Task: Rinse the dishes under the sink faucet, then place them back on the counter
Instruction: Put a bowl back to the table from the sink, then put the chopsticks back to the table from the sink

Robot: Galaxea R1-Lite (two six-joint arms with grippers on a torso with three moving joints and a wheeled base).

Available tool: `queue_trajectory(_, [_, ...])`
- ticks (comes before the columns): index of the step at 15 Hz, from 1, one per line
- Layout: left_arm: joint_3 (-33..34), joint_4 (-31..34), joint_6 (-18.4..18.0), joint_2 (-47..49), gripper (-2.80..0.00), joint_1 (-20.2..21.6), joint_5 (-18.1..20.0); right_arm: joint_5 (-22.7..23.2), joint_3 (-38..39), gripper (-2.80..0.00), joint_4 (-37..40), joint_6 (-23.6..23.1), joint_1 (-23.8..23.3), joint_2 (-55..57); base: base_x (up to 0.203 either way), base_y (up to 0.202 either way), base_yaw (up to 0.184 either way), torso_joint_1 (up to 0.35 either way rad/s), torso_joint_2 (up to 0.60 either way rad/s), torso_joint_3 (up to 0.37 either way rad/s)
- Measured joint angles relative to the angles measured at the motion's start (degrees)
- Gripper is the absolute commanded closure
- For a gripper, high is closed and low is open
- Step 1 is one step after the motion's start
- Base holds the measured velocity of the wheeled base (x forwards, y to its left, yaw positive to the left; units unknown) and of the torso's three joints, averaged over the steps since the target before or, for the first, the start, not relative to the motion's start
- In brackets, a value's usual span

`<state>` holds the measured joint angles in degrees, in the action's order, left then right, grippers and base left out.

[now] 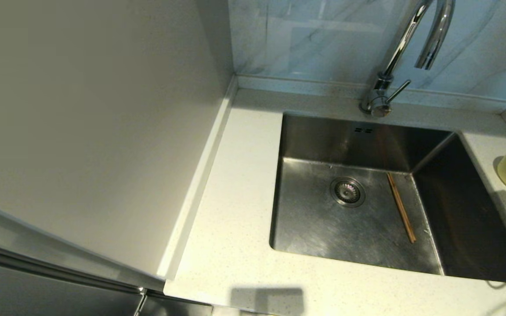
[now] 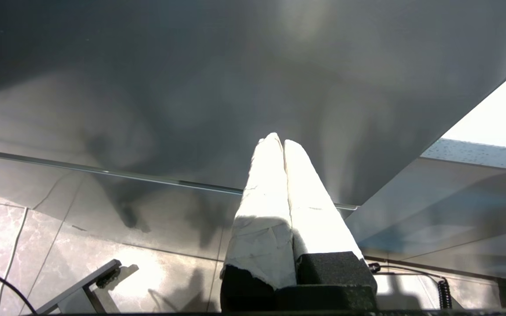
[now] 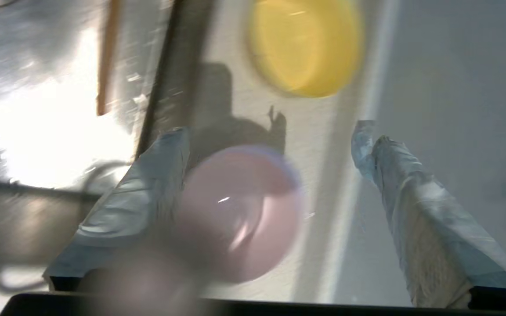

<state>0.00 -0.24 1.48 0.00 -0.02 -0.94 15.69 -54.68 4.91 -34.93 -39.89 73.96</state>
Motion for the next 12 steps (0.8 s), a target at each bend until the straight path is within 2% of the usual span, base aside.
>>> queue_trajectory(2, [0.0,0.0,0.0,0.0,0.0,0.0,0.0,-3.6,3.7,-2.8,2.1,1.4,4.0,-3.6,0.0,0.0,0.0,0.0,0.0,0.0])
queue_trajectory(3, [0.0,0.0,0.0,0.0,0.0,0.0,0.0,-6.4,4.4,0.0,5.0,2.5,6.0,-5.1,0.0,0.0,0.0,0.0,0.0,0.0])
queue_trajectory(5, [0.0,0.0,0.0,0.0,0.0,0.0,0.0,-11.3,5.0,0.0,12.0,3.9,10.0,-7.6,0.0,0.0,0.0,0.0,0.0,0.0])
queue_trajectory(8, [0.0,0.0,0.0,0.0,0.0,0.0,0.0,-13.7,5.1,0.0,20.3,5.7,14.4,-9.9,0.0,0.0,0.0,0.0,0.0,0.0])
queue_trajectory(12, [0.0,0.0,0.0,0.0,0.0,0.0,0.0,-15.0,3.1,0.0,32.3,16.9,19.9,-10.6,0.0,0.0,0.0,0.0,0.0,0.0])
